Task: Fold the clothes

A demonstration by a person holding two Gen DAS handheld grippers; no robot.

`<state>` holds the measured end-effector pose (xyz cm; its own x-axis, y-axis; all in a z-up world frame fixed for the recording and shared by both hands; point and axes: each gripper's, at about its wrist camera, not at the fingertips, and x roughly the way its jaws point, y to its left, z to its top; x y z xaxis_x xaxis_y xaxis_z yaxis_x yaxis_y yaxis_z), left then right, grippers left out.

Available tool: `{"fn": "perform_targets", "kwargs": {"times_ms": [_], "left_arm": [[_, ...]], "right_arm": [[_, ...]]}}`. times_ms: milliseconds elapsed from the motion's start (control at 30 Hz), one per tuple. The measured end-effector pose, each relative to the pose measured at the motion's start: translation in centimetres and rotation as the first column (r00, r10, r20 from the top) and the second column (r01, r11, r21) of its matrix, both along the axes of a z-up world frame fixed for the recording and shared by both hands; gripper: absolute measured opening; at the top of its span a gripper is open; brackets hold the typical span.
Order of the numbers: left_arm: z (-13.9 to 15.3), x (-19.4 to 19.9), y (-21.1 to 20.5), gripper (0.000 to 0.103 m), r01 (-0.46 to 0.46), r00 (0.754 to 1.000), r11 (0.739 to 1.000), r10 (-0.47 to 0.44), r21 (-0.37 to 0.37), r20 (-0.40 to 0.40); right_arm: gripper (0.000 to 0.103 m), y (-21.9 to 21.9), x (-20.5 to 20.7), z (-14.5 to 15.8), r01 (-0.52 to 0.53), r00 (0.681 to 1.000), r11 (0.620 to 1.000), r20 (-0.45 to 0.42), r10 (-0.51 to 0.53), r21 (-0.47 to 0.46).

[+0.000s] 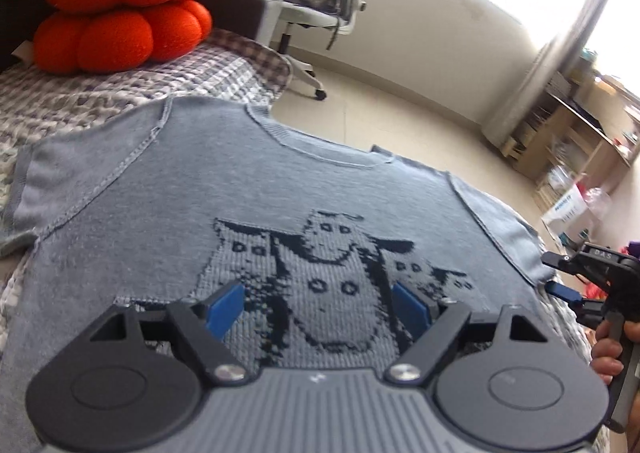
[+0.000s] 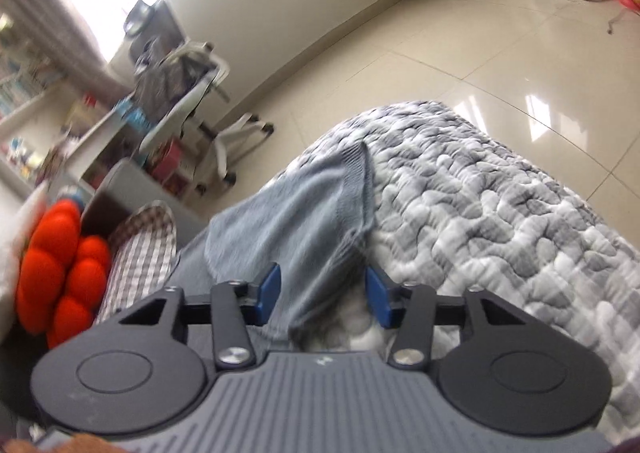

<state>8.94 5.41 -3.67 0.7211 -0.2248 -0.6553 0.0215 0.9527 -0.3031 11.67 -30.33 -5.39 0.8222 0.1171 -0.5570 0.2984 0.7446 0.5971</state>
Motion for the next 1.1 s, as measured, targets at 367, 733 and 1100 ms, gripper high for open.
{"fn": "perform_targets", "kwargs": {"times_ms": [367,733,1100], "left_arm": [[-0.3,1.0,1.3,0.083,-0.034,0.999,0.998,0.033,-0.044,-0.029],[-0.4,1.3,1.6,0.083,-0.045,0.998,0.998,0.044,-0.048,-0.035],[-0.3,1.6,1.9,0.075,-0.032,0.999,0.992,0.027,-0.123,-0.048]], "right_arm": [[0.011,2.8,1.4,1.4,0.031,0.995,0.995,0.102,-0.022,-0.093],[0.011,8.3,2.4,2.7,-0.12,0.98,0.975,0.137,0.146,-0.186],[0.011,12.6,2.8,1.7,-0.342,0.931,0.912,0.051,0.362,-0.228]]}}
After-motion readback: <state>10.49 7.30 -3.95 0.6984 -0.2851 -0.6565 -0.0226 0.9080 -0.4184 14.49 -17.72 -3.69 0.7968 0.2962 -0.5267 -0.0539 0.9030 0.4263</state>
